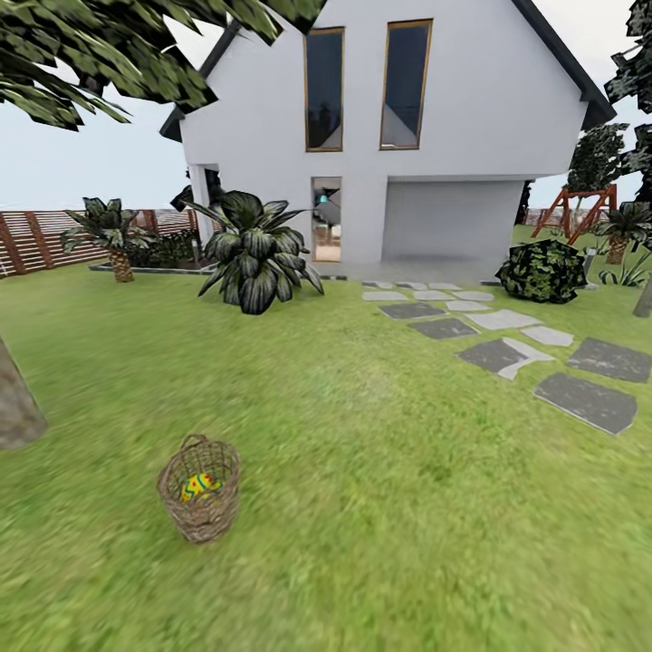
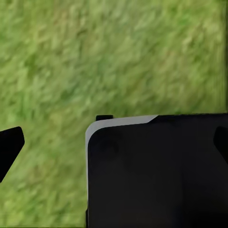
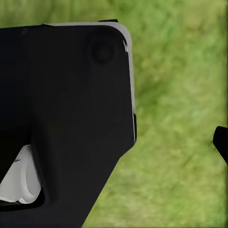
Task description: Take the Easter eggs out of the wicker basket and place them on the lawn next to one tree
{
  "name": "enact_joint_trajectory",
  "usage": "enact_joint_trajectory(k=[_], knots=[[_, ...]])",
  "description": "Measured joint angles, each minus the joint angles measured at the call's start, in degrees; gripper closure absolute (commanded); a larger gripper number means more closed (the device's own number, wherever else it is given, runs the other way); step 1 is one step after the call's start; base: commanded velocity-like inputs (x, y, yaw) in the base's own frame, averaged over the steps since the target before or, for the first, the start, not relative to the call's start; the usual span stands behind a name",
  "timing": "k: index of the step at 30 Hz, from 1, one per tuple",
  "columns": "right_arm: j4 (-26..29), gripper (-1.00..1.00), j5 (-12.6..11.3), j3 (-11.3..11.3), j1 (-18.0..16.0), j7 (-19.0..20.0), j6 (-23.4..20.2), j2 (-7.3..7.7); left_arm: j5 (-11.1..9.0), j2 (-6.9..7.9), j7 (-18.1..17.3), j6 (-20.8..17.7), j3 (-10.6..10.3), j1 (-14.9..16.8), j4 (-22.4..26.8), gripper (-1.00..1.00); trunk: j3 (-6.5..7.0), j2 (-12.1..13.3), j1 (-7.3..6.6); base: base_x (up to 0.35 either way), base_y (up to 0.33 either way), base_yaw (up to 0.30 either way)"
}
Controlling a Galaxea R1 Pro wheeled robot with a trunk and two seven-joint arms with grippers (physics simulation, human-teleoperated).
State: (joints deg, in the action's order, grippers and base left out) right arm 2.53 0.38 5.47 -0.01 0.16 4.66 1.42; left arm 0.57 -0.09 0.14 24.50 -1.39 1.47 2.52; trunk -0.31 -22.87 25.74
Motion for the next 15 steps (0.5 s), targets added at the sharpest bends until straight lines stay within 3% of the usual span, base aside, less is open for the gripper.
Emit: enact_joint_trajectory(k=[10,15], knots=[[0.0,-1.00,0.0,0.0,0.0,0.0,0.0,0.00,0.0,-0.01,0.0,0.0,0.0,0.0,0.0,-1.00,0.00,0.0,0.00,0.257,-0.225,0.002],[0.0,-1.00,0.0,-0.1,0.0,0.0,0.0,0.00,0.0,-0.01,0.0,0.0,0.0,0.0,0.0,-1.00,0.00,0.0,0.00,0.257,-0.225,0.114]])
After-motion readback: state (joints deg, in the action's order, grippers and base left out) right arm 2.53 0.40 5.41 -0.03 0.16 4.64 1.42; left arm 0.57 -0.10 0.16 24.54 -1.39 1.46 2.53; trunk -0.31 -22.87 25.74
